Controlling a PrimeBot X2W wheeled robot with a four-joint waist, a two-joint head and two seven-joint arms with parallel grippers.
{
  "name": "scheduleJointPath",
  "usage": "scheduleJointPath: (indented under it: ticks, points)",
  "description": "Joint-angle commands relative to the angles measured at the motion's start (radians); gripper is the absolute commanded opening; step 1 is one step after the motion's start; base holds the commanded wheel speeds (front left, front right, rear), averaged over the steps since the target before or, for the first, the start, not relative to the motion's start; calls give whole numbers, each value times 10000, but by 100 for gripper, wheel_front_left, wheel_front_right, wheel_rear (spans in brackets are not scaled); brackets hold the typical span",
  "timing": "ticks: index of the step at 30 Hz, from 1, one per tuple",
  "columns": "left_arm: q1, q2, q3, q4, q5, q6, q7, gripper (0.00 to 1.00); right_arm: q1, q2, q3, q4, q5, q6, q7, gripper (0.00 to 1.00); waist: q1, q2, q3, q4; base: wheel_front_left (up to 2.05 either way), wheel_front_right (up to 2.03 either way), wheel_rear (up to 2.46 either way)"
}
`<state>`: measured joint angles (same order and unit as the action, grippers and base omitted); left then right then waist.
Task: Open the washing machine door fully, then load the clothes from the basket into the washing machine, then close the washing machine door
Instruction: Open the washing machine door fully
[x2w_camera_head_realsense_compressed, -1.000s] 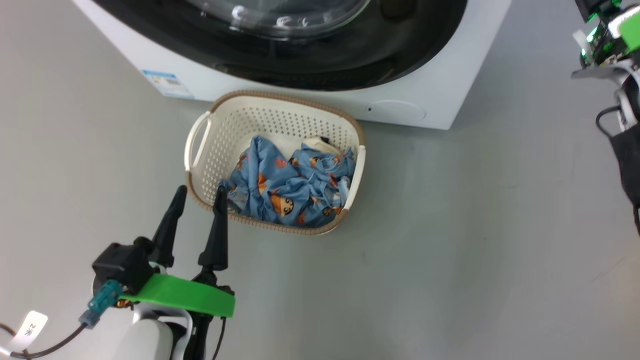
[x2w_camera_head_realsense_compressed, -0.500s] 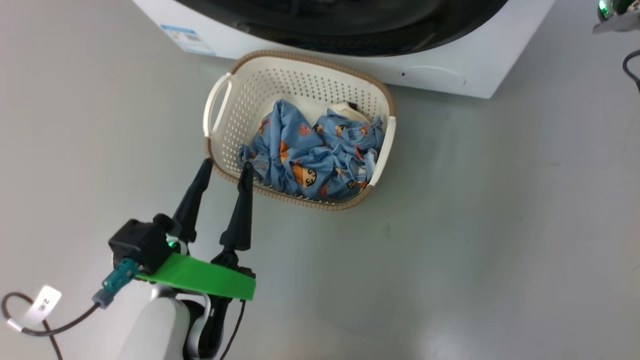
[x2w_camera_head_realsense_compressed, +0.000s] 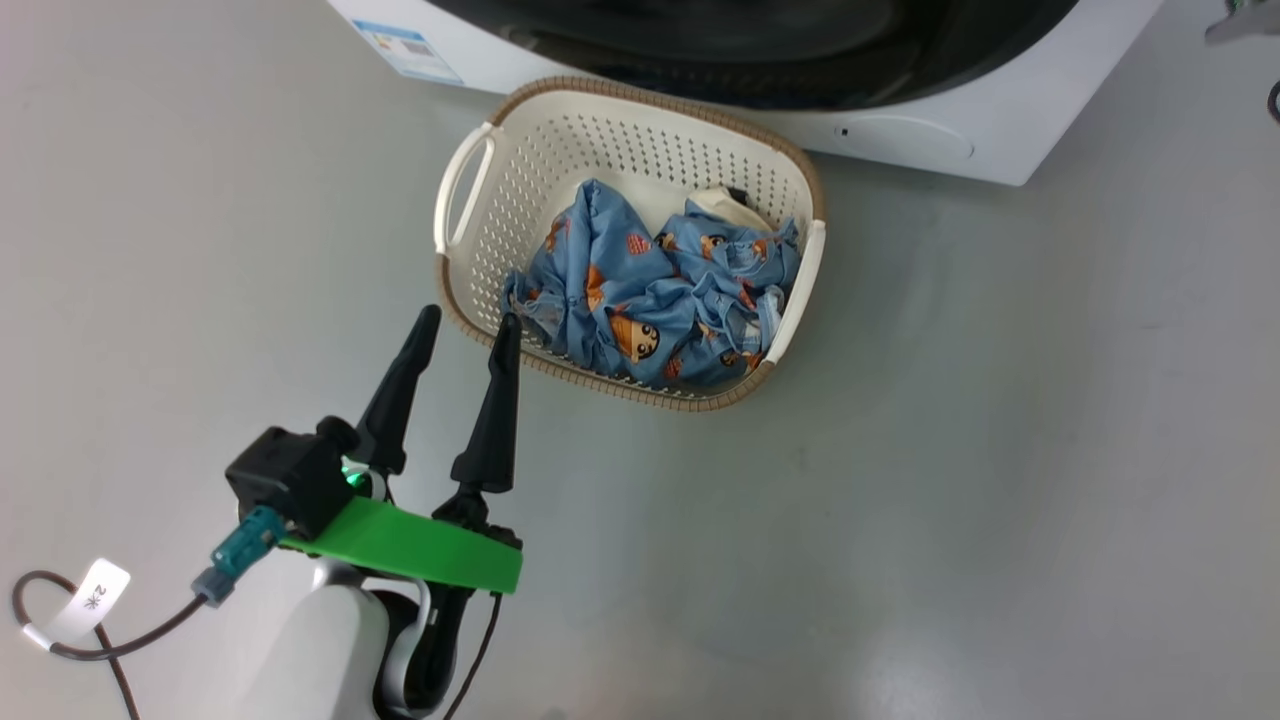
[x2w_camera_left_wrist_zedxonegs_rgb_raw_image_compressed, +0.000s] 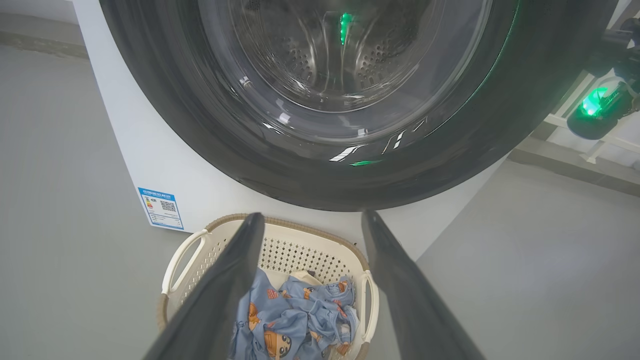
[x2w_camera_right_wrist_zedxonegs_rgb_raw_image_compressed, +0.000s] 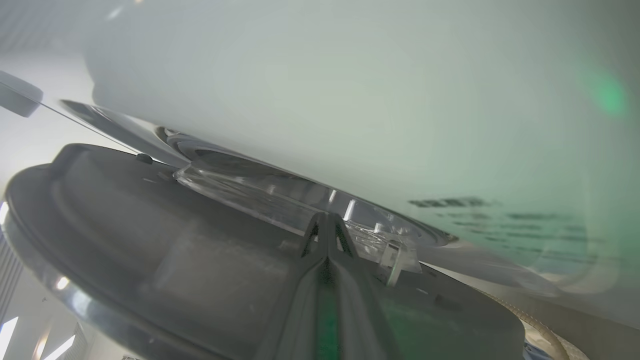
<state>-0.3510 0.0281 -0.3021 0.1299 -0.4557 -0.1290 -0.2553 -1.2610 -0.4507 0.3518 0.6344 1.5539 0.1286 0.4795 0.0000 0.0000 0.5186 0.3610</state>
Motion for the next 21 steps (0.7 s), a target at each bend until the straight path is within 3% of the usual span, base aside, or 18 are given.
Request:
scheduleJointPath:
  ticks: [1,21]
  points:
    - [-57,222,337,-174,2,-17,-65,100,362,485,319,-460,-2,21,272,0,0,0,-147,-62,0,0,0]
    - [736,221,722,140,677,-17,-65,100,2740,1067,1188,-1935,426,21,1389,0,0,0,-1620,-594,0,0,0]
